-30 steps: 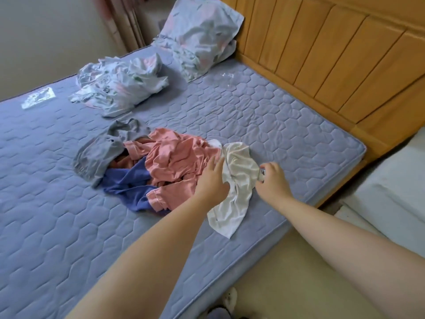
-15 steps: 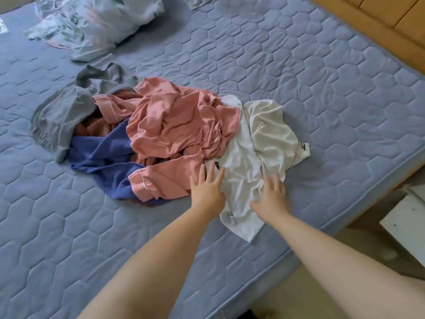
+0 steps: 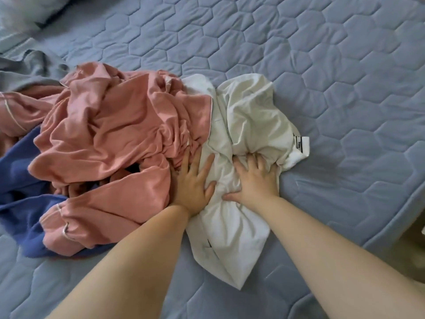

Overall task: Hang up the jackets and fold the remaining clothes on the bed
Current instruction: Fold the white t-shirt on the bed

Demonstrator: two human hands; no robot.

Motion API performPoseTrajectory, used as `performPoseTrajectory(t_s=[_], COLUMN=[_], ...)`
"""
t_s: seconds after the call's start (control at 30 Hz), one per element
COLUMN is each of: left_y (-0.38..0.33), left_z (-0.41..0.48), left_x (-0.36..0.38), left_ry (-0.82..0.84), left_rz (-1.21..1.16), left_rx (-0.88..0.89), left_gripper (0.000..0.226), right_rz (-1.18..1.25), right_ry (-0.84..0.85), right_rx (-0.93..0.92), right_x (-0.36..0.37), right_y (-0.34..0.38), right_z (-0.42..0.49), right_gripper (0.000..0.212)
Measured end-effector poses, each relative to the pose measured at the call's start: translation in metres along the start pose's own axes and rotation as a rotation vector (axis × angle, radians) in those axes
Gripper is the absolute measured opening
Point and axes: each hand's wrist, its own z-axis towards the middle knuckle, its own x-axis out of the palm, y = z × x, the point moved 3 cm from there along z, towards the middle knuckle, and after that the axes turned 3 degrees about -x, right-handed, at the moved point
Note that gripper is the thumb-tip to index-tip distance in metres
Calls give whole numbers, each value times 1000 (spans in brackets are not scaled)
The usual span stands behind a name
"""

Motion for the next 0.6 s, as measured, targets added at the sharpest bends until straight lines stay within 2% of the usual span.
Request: performPoseTrajectory(t_s=[0.13,0.2,0.27,0.43,0.6], left_y=[-5,-5,-6,-8,-8], left_z=[0,2,3,5,-7], left_x=[-10,-10,-8,-9,-16], left_ry=[-94,-83,-48,6,12], left_rz=[-23,-16,7,-28,-99], left_rx=[36,41,38,74,181], left_gripper=[66,66,68,65,63], right_rz=[0,26,30,8,65], right_ry=[-424,-511,-570,-609,-609], right_rx=[-30,-32,-41,122,316], right_x=[5,6,6,12,26], right_y=[0,-1,0,13,43], right_z=[-5,-5,-8,-23,-71], right_gripper=[68,49,39,32,43])
